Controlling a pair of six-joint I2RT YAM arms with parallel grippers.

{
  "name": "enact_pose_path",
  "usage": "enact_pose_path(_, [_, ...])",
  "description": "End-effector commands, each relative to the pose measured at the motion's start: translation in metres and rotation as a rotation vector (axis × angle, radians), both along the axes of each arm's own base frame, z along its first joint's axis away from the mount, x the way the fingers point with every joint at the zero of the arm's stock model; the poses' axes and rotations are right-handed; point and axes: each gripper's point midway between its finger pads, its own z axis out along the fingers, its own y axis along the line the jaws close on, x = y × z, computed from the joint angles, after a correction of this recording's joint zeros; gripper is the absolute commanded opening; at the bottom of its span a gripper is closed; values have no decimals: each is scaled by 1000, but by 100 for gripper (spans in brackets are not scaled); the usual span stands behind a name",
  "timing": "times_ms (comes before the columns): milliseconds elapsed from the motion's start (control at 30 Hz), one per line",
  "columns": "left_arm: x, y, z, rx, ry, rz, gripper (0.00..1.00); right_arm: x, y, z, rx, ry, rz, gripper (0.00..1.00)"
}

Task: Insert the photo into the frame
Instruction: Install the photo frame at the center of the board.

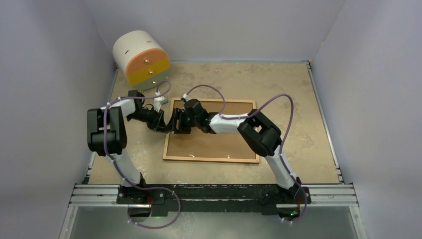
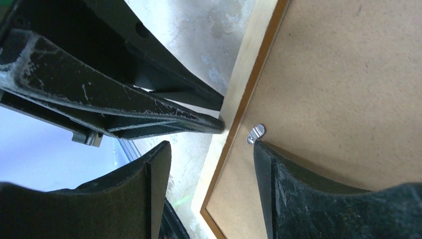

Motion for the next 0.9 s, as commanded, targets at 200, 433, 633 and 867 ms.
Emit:
enact_pose_path(200, [-1, 14, -25, 104, -38, -53, 16, 5, 11, -4, 3, 12, -5, 63])
enact_pose_path(433, [-3, 14, -26, 104, -40, -61, 16, 6, 13, -7, 3, 13, 5, 63])
enact_pose_path(633, [-3, 13, -25, 101, -40, -61, 16, 2, 19, -9, 25, 26, 42, 63])
enact_pose_path(867, [-2, 14, -23, 101, -43, -65, 16, -5, 17, -6, 31, 55, 63, 61])
